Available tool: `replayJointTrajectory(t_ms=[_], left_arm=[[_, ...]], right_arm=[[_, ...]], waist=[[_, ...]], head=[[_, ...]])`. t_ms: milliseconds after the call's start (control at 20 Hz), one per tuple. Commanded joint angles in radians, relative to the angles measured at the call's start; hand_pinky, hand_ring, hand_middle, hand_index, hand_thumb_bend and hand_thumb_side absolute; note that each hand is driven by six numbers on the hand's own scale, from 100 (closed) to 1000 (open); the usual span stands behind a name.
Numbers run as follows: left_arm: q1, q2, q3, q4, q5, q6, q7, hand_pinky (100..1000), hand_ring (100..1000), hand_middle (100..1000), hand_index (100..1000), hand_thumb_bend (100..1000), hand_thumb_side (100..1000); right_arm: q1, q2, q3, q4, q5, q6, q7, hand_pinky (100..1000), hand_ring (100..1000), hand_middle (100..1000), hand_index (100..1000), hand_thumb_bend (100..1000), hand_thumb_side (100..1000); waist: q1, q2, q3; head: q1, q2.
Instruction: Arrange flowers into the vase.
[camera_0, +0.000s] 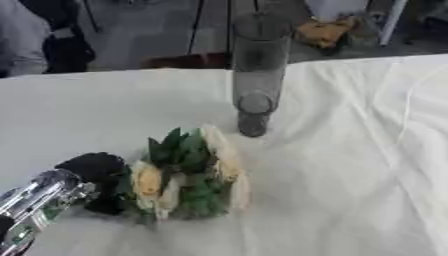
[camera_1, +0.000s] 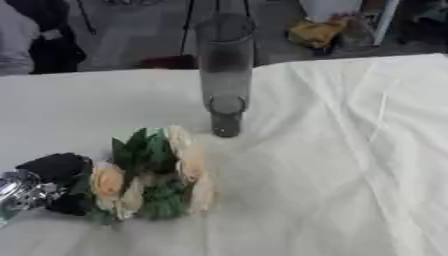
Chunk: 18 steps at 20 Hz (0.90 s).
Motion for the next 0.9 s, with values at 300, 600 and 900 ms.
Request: replayJointTrajectory(t_ms=[300,600,900], left_arm=[[-0.014,0.011,0.029,-0.031,0.139,-0.016,0.181,100,100,100,151,100,742],[-0.022,0.033,0.043,-0.061,0.202,0.006,0.216,100,100,100,100,100,682],[-0.029,0.065,0.075,-0.133,0.189,0.061,0.208,100,100,100,100,100,686]], right_arm=[[-0.009,-0.014,-0.013,-0.016,-0.007,0.008,-0.005,843,1000,803,818,100,1000],[-0.008,-0.017,-0.012,-0.016,-0.007,0.009,-0.007,842,1000,803,819,100,1000],[-0.008,-0.019,-0.011,-0.016,-0.014,0.008,-0.008,842,1000,803,819,100,1000]], waist=[[-0.006,-0.012,-0.001],[-0.006,-0.016,-0.001],[-0.003,-0.023,0.004]], head=[[0.002,-0.014],[-0.006,-0.013],[-0.013,-0.008]])
